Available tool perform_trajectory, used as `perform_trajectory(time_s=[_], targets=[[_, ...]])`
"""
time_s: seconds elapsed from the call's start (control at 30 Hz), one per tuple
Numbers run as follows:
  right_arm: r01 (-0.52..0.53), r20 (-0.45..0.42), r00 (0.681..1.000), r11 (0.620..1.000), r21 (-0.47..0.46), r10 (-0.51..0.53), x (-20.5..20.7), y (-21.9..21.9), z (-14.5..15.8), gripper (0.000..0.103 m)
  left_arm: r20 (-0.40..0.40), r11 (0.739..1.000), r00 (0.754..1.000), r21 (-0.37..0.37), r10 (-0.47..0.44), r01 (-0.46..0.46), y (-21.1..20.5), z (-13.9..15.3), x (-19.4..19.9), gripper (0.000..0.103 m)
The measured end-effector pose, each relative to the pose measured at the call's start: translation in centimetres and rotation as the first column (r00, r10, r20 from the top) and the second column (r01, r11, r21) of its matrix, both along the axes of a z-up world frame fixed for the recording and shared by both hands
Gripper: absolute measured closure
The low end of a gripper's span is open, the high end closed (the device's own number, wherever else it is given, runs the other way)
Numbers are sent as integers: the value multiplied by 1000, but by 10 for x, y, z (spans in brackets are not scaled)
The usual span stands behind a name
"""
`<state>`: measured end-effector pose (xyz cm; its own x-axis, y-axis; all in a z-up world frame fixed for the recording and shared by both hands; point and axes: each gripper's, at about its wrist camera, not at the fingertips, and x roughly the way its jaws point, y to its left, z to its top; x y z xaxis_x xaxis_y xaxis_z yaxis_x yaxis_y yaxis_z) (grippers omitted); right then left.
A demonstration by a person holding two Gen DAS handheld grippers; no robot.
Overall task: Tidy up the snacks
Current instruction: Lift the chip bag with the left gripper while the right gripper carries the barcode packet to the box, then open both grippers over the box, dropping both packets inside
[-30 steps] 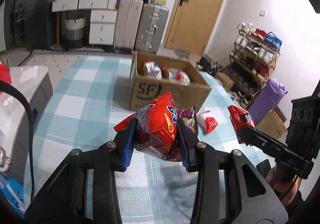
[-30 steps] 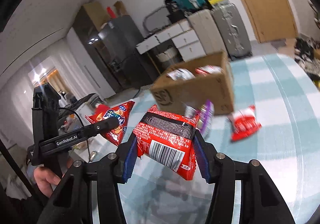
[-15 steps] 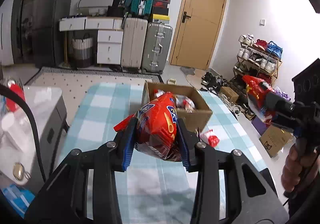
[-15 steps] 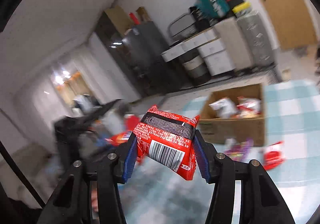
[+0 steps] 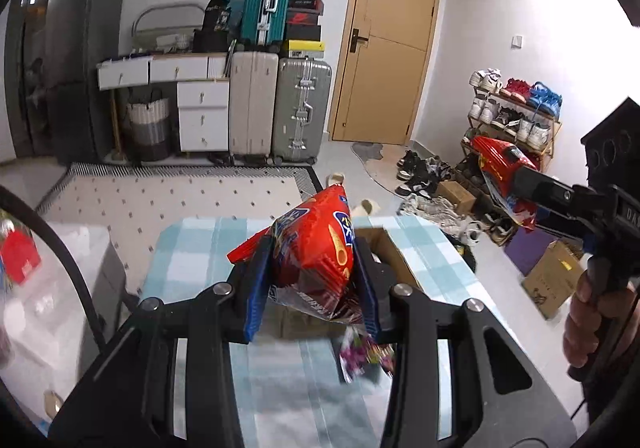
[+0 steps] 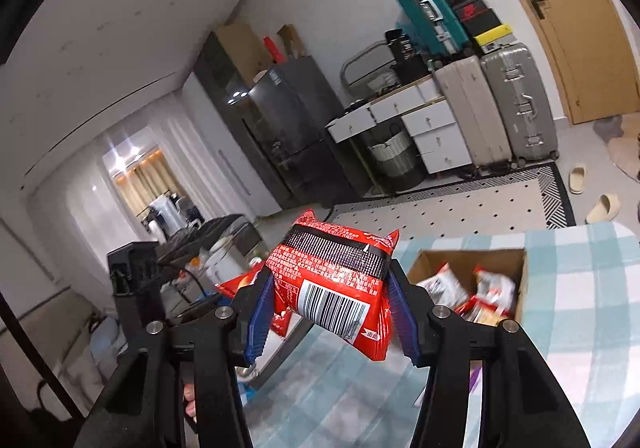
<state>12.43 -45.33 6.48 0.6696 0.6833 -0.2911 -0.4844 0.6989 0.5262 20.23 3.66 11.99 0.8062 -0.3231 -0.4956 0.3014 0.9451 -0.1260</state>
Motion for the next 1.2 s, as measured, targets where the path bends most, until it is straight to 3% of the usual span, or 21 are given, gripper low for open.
perform_trajectory(time_s=[0.17,0.33,0.47,0.87,1.2], targets=[[50,23,999,998,-49,-48,31,-8,21,50,-16,999,1000,29,-20,21,-31,14,55,67],[78,51,996,989,-127,-72,68,-9,25,50,-80,999,996,-3,-51,51,-68,1,111,67],[89,-12,996,979,-186,-93,99,-7,3,50,-156,994,983,-75,-95,84,-88,-28,151,67],[35,-205,973,952,-305,-101,168,2,-91,50,-279,992,954,33,-111,125,-127,-134,207,67],[-5,-296,949,934,-358,-108,193,14,-137,50,-321,995,942,-6,-95,98,-125,-176,236,66]])
